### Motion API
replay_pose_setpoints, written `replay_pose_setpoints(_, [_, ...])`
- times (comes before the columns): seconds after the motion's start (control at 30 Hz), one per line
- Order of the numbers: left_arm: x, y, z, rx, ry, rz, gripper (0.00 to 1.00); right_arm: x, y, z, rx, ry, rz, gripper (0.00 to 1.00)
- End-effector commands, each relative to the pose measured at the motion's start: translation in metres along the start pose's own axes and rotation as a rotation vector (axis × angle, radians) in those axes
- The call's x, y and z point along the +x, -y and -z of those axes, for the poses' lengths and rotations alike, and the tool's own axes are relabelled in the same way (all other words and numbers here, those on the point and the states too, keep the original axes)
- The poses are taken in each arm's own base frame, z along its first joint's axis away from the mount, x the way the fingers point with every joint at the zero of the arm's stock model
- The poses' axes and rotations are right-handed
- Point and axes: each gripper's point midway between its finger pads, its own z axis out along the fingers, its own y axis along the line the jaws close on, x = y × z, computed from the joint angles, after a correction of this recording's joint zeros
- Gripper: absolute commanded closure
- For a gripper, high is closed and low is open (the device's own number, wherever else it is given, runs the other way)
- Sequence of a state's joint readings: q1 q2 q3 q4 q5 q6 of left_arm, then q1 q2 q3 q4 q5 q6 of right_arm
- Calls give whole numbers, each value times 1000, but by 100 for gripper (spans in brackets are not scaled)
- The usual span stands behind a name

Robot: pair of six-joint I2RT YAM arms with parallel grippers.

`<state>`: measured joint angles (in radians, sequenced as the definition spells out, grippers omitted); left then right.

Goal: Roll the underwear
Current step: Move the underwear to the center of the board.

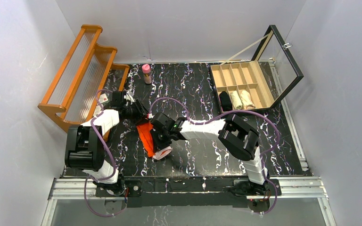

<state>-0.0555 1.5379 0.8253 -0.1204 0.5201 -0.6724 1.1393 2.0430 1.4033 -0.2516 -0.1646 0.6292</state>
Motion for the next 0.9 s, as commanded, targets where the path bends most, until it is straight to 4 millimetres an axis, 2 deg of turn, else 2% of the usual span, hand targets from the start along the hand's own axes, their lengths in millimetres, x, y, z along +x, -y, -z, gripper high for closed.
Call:
replay_pose_setpoints(0.0, [-2,11,1,14,2,-70,62,4,4,7,23,-6,-2,89])
replay_pose_setpoints(0.1, [-6,14,3,12,4,-97,74,4,5,7,29,-5,-2,89])
replay_pose_setpoints(0.2, [-9,14,8,-12,12,-118,92,2,6,8,35,-1,-4,89])
replay_pose_setpoints(0.3, [-16,19,18,-22,55,-132,99,2,7,10,45,1,-6,89])
replay_pose_setpoints(0.4, [-22,16,29,-77,107,-135,100,1,9,12,61,7,-8,89])
replay_pose_setpoints(0.53, [-26,-2,41,-170,174,-123,100,4,14,12,89,1,-19,89])
replay_pose_setpoints(0.73, [-14,-27,44,-232,200,-72,100,6,19,10,107,-9,-29,89])
replay_pose_setpoints(0.87, [-10,-36,44,-257,207,-53,98,5,19,12,111,-8,-27,89])
